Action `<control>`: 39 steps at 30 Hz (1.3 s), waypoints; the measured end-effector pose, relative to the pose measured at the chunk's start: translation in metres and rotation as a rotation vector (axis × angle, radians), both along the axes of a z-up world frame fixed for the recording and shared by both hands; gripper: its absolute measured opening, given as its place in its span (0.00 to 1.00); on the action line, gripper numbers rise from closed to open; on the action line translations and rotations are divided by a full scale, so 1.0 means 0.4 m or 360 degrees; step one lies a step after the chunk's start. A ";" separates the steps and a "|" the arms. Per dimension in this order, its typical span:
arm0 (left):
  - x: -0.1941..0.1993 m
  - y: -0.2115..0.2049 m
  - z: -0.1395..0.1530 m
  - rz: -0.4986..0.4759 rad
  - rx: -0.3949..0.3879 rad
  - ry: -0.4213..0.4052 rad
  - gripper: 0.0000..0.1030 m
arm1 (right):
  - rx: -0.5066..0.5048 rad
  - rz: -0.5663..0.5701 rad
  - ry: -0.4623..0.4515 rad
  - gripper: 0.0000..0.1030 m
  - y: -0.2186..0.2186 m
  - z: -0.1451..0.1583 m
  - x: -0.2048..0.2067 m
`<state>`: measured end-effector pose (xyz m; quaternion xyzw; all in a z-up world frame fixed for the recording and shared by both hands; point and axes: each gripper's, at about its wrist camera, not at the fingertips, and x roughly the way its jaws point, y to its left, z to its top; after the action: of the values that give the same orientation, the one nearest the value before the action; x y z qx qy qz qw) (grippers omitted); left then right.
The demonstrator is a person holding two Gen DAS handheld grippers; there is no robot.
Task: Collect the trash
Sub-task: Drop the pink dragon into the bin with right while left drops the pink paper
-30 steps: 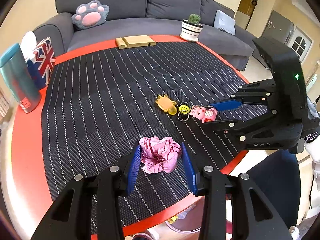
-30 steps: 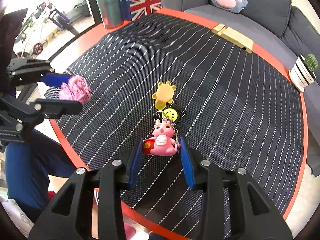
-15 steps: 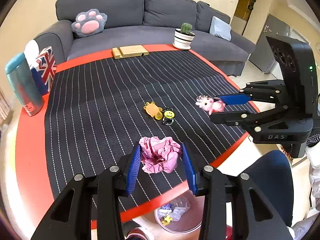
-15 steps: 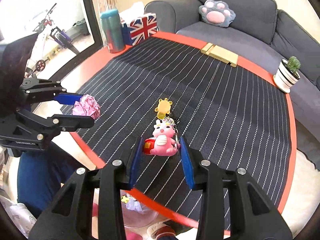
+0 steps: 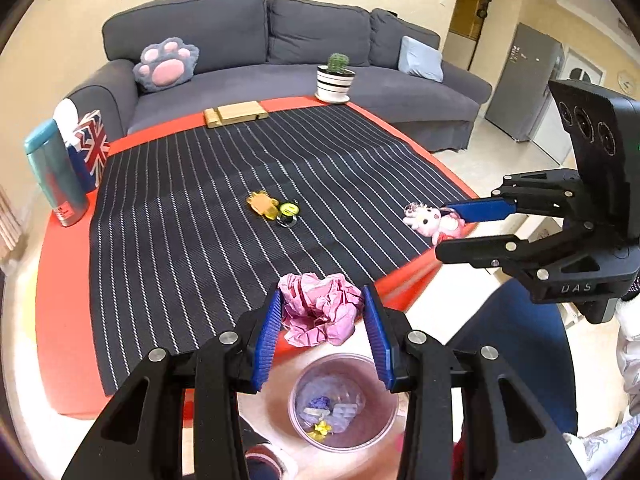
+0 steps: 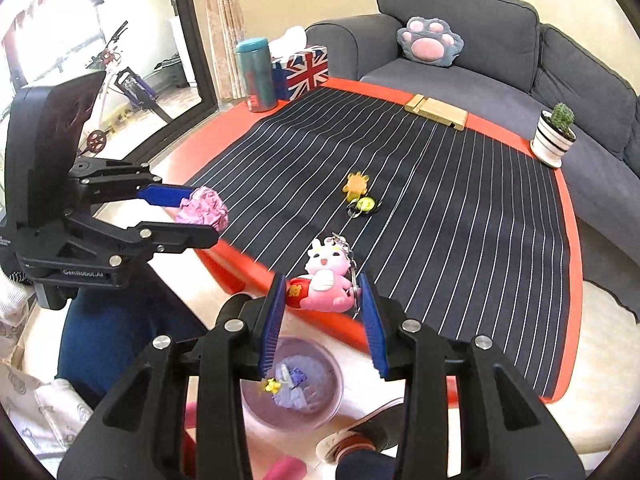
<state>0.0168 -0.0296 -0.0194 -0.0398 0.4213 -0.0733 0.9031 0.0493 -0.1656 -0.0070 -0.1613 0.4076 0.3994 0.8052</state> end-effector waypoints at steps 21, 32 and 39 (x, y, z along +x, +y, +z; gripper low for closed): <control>-0.099 -0.046 -0.047 -0.0007 -0.0032 0.0063 0.39 | -0.0005 0.0050 0.0171 0.71 -0.015 -0.114 -0.125; -0.101 -0.059 -0.068 -0.0049 -0.0037 0.0103 0.39 | 0.0017 -0.0054 0.0151 0.82 -0.037 -0.097 -0.104; -0.095 -0.077 -0.078 -0.0088 -0.0036 0.0123 0.39 | 0.0030 -0.0094 0.0134 0.82 -0.062 -0.086 -0.101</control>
<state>-0.0212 -0.0605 -0.0505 -0.0413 0.4560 -0.1013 0.8832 0.0088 -0.1902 -0.0413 -0.1246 0.4420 0.3857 0.8002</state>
